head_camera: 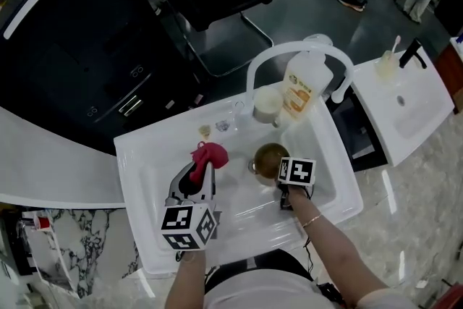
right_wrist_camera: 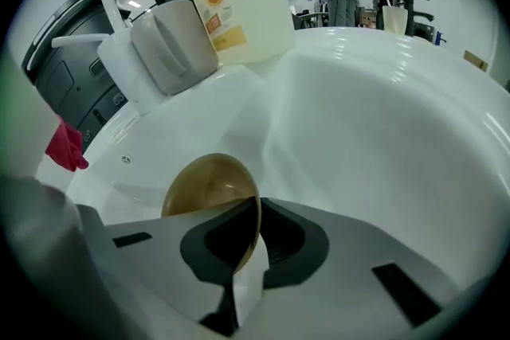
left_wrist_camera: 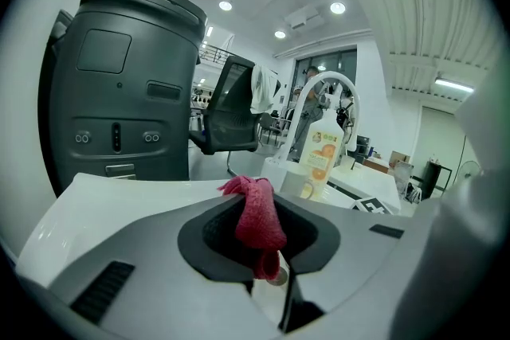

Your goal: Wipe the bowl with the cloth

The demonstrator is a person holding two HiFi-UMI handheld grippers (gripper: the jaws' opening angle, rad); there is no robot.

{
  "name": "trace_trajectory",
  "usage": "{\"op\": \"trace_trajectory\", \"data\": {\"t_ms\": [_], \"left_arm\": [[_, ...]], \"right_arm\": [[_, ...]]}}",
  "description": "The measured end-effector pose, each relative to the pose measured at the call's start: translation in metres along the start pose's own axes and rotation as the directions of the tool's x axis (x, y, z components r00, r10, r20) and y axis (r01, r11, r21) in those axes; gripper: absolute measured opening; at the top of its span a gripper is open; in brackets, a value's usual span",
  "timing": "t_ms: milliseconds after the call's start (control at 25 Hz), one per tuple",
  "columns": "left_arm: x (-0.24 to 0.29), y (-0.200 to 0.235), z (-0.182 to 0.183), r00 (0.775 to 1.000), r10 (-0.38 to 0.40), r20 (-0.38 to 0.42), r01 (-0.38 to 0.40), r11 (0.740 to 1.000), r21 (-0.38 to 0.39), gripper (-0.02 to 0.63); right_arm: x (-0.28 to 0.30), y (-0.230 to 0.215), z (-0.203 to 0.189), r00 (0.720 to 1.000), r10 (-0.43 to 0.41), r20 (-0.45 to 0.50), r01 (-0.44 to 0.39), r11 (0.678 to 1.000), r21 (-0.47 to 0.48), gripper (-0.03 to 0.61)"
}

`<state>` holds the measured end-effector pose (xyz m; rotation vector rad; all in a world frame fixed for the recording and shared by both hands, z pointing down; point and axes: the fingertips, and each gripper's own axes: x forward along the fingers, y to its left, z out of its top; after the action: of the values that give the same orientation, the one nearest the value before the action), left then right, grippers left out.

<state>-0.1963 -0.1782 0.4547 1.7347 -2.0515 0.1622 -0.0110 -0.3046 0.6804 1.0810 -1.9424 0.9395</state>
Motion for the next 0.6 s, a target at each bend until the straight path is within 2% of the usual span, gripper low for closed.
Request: {"op": "trace_trajectory", "data": {"t_ms": [600], "left_arm": [[0.006,0.005,-0.015,0.999,0.027,-0.047,-0.029,0.999,-0.035,0.084]], "right_arm": [[0.032,-0.009,-0.017,0.998,-0.012,-0.068,0.011,1.0,-0.015,0.018]]}}
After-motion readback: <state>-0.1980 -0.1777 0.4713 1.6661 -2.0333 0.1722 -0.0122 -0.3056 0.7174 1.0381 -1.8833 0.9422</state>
